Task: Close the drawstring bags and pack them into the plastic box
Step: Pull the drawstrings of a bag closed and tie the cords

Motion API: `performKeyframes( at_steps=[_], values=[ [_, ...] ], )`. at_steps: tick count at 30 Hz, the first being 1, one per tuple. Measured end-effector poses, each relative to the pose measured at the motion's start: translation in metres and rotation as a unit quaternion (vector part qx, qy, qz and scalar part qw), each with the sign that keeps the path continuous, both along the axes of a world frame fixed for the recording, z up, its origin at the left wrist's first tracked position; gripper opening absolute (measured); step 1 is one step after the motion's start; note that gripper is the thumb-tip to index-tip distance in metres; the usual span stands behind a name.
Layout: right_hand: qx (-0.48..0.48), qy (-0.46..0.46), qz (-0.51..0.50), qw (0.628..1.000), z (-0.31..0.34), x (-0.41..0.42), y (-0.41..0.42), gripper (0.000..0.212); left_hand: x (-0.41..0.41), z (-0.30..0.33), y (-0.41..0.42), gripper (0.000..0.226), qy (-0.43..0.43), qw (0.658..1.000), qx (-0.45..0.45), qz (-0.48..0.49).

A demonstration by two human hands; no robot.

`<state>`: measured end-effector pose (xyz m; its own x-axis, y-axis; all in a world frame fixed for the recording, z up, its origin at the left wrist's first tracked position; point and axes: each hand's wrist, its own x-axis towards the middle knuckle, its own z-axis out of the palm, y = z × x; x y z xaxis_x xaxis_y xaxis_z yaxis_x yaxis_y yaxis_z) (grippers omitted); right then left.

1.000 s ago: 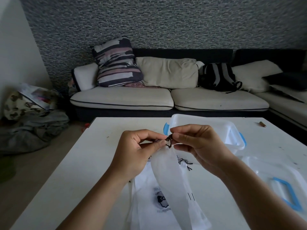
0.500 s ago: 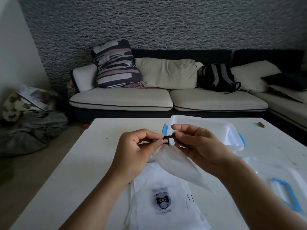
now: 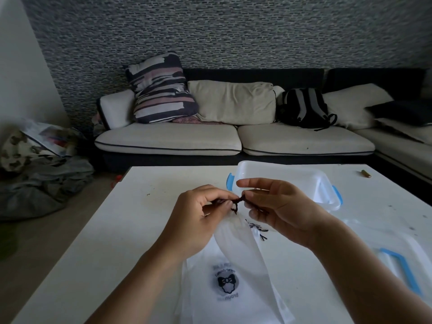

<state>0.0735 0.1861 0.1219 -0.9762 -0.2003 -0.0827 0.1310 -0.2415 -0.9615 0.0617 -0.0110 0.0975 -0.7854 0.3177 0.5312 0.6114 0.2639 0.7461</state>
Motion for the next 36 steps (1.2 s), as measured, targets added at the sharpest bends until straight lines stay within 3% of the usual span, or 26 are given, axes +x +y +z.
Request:
performKeyframes(
  at_steps=[6, 10, 17, 22, 28, 36],
  values=[
    [-0.040, -0.013, -0.002, 0.999, -0.001, 0.001, -0.006, 0.022, 0.000, 0.001, -0.002, 0.019, 0.109, 0.993, -0.012, 0.042],
    [-0.078, -0.020, 0.003, 0.997, 0.003, 0.000, -0.006, 0.028, -0.002, 0.000, -0.004, 0.017, 0.137, 0.988, -0.014, 0.068],
    [-0.016, -0.011, 0.029, 0.999, 0.002, 0.004, -0.015, 0.028, -0.002, 0.000, -0.002, 0.015, 0.154, 0.985, -0.006, 0.076],
    [0.001, 0.007, -0.026, 1.000, 0.001, 0.003, -0.015, 0.015, -0.001, 0.000, -0.002, 0.017, 0.158, 0.985, -0.008, 0.074],
    [0.090, 0.103, -0.105, 0.985, 0.004, 0.006, -0.015, 0.014, 0.000, -0.001, 0.000, 0.018, 0.186, 0.978, -0.039, 0.082],
    [0.021, 0.051, -0.052, 0.997, 0.005, 0.006, -0.015, 0.036, 0.000, -0.002, -0.001, 0.017, 0.245, 0.956, -0.056, 0.150]
  ],
)
